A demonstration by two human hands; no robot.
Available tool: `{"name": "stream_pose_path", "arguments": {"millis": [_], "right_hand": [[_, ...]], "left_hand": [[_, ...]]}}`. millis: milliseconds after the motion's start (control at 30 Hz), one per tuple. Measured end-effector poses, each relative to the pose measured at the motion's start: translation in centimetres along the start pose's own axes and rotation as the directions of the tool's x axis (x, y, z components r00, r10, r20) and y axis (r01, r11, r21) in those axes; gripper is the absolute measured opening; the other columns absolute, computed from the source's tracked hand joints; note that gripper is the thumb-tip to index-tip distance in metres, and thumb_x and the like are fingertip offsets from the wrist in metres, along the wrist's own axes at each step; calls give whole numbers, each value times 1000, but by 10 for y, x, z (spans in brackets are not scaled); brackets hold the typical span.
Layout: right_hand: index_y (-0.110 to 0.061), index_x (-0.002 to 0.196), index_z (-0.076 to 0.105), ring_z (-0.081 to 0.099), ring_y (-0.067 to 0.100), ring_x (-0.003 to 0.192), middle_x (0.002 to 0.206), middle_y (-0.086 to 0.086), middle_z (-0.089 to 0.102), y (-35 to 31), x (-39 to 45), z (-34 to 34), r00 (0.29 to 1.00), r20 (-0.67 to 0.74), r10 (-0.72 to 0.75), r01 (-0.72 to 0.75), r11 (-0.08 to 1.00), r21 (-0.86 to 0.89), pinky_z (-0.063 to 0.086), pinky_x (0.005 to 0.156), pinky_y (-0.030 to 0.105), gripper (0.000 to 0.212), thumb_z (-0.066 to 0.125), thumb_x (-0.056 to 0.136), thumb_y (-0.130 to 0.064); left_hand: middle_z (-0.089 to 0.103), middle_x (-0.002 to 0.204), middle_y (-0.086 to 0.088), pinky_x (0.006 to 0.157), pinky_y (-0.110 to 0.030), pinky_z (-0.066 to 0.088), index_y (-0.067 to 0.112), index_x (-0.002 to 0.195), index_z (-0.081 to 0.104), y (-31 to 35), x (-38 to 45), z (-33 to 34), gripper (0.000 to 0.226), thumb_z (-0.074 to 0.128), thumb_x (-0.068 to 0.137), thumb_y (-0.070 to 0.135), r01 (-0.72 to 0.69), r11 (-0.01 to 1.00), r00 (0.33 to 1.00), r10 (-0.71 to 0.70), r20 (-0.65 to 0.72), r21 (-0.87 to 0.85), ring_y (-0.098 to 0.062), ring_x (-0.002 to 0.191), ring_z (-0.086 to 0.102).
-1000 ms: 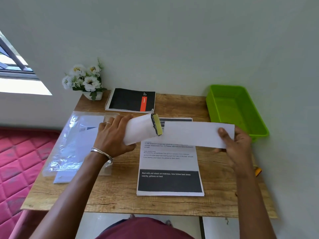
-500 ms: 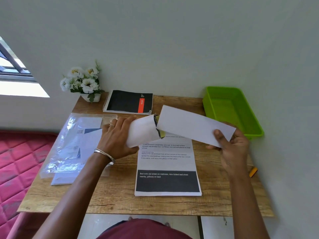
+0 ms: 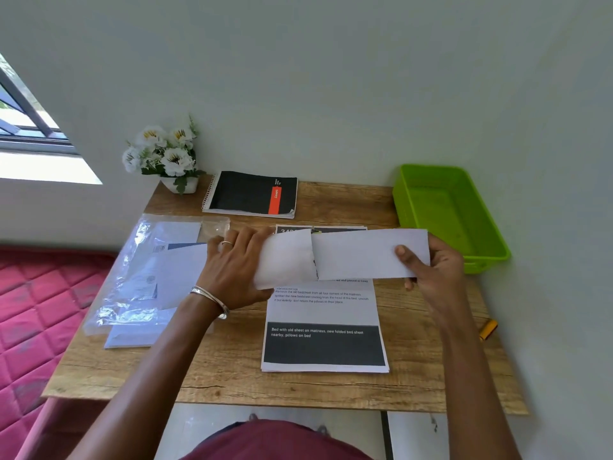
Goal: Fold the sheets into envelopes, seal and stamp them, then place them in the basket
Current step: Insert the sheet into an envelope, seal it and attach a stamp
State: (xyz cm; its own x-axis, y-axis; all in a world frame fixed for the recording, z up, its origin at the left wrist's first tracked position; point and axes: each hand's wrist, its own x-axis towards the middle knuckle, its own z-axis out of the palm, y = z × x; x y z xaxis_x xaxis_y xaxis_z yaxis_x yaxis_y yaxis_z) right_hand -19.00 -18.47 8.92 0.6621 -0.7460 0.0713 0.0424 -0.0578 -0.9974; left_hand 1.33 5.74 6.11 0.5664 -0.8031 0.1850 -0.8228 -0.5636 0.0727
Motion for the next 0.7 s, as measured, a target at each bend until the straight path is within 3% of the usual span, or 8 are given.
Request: {"name": "stream_pose_path", "arguments": {"millis": [100,233,300,367,500,633,700], "right_hand": [[-18,122,52,63,5,62,87,-2,69,-2,-2,21,994,-107,19,-19,1000,-6,43,39,19,47,72,82,-10],[-19,115,45,70,13,82,99,6,68,7,-14,58,957,-288,-40,39,999,-8,58,59,31,58,83,71,-20],[-17,106,52,70,14,85,96,5,69,14,-21,73,951,-297,-87,75,996,-49,59,67,37,48,83,70,-22],[-24,95,56,69,13,83,93,1,70,19,-26,85,956,-262,-133,109,989,-104,59,66,39,34,81,72,-24],[-20,110,49,67,8,63,69,-14,68,21,-32,96,964,-211,-160,119,973,-195,54,52,30,41,76,80,-21],[-18,99,62,65,6,71,80,-5,70,22,-33,97,966,-181,-183,121,944,-307,47,52,18,18,70,86,-28],[-15,93,67,62,7,75,79,-9,67,25,-33,98,971,-129,-199,152,939,-310,43,57,17,18,62,91,-33]], "left_hand": [[47,121,-6,86,-50,36,20,136,30,9,-1,3,102,67,51,63,-25,999,1000,25,6,-24,-28,104,46],[45,122,-4,89,-50,36,23,139,27,22,-2,6,102,63,53,64,-8,999,1000,9,21,-45,-26,105,44],[44,123,-3,91,-50,35,23,140,25,26,-2,7,102,60,53,66,11,998,1000,-9,29,-56,-25,106,43],[44,123,-3,92,-49,34,24,140,24,28,-1,9,102,60,54,66,16,998,999,-14,30,-66,-25,106,42],[42,124,-3,94,-49,33,25,141,22,26,-1,10,103,60,55,66,20,997,999,-17,36,-77,-24,108,41],[42,123,-3,92,-48,33,25,141,24,27,-2,11,102,59,55,66,20,997,999,-18,26,-79,-24,107,40],[43,122,-4,91,-47,34,25,141,24,29,-2,11,101,57,55,66,17,997,1000,-15,19,-77,-25,105,41]]}}
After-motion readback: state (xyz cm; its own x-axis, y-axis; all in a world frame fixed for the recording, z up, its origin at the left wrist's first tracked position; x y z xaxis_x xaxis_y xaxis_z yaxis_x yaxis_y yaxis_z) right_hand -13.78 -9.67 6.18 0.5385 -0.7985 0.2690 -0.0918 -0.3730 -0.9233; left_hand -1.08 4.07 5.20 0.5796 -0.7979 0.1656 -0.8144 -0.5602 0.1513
